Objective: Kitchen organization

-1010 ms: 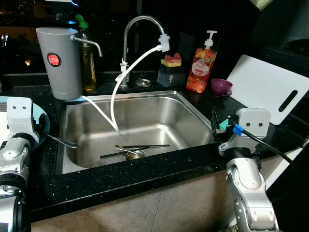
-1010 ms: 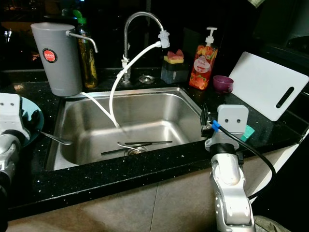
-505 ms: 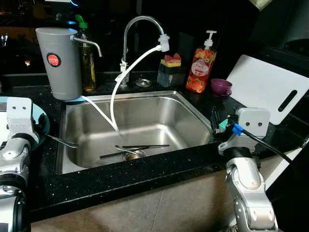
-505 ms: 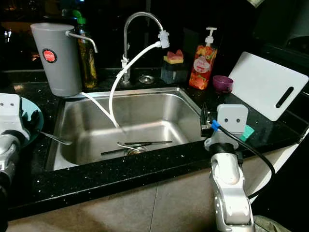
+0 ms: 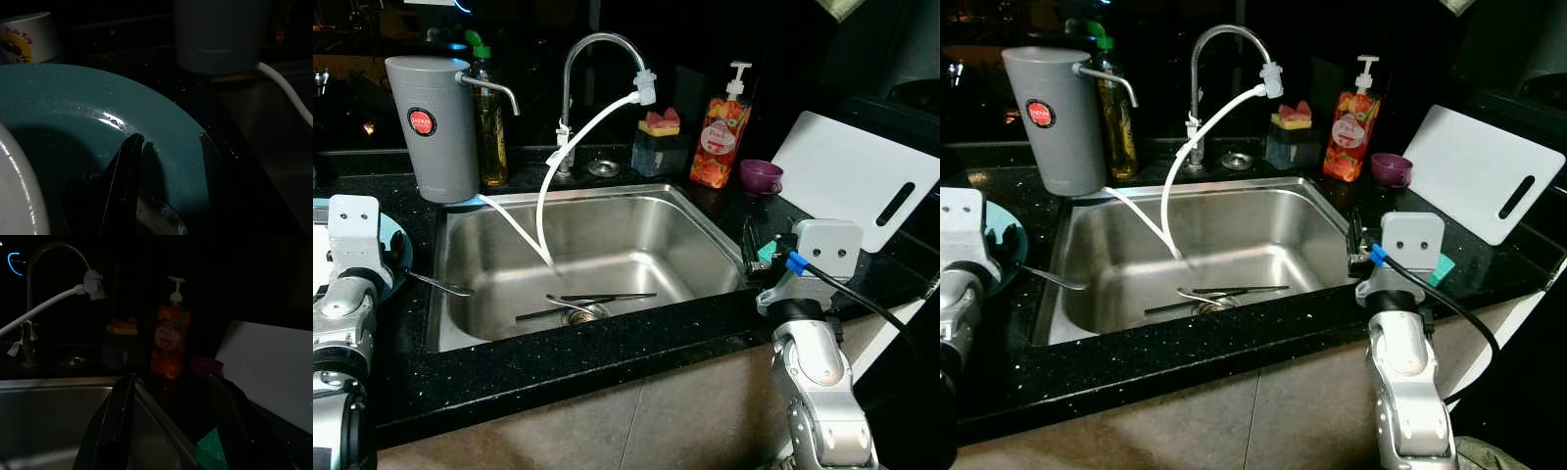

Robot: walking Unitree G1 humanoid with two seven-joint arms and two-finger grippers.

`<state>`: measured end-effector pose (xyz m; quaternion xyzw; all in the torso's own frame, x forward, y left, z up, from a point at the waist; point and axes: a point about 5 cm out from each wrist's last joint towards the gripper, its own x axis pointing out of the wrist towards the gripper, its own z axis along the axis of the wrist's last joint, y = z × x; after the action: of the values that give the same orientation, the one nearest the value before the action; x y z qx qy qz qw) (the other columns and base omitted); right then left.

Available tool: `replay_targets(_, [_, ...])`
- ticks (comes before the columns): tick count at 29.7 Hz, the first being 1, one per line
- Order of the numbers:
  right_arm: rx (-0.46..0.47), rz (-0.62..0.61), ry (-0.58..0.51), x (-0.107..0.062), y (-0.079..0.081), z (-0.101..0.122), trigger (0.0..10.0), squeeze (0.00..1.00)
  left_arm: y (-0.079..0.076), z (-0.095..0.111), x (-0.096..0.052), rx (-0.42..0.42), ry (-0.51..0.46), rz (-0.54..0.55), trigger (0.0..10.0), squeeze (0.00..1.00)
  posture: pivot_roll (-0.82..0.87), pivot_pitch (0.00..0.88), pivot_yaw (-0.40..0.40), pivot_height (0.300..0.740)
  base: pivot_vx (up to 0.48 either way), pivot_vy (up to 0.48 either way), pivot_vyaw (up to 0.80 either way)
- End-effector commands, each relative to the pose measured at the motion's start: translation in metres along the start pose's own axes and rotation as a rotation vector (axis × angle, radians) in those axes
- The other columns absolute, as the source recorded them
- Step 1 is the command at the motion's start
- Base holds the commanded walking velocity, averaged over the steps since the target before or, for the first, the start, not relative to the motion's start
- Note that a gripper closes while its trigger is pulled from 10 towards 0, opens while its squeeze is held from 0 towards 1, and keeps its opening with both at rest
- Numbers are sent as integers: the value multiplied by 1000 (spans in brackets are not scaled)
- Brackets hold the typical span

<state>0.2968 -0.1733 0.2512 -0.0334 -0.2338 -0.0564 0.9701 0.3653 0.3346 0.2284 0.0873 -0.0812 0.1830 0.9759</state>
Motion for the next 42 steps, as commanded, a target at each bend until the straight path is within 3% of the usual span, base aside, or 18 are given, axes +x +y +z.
replay_targets(1, [-7, -7, -3, -2, -4, 2, 10000, 0, -1, -17, -5, 16, 85, -5, 10000, 0, -12, 97, -113, 740, 0, 0, 0])
replay_targets(34, [8, 8, -4, 1, 1, 0, 10000, 0, 2, -23, -12, -19, 27, -36, 10000, 0, 20, 94, -124, 740, 0, 0, 0])
replay_targets(42, [9, 7, -3, 1, 1, 0, 10000, 0, 9, -23, -13, -19, 34, -11, 10000, 0, 19, 96, -123, 740, 0, 0, 0])
